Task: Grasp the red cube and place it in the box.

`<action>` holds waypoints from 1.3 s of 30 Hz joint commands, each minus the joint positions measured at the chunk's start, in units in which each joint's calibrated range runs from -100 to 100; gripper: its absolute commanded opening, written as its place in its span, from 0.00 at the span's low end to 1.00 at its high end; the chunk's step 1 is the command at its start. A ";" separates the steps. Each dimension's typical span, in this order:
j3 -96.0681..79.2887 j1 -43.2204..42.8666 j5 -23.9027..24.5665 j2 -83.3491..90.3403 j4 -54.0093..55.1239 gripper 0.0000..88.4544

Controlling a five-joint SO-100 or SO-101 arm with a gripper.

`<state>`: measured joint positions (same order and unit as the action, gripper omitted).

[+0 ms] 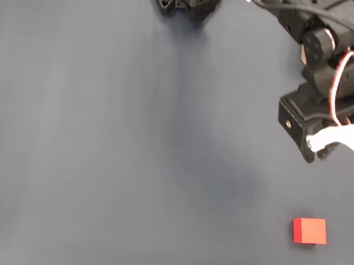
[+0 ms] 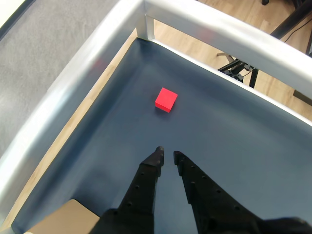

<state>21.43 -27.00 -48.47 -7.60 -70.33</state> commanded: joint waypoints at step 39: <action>38.43 4.63 1.90 -35.90 6.39 0.32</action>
<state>56.78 -23.07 -46.91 -44.25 -65.31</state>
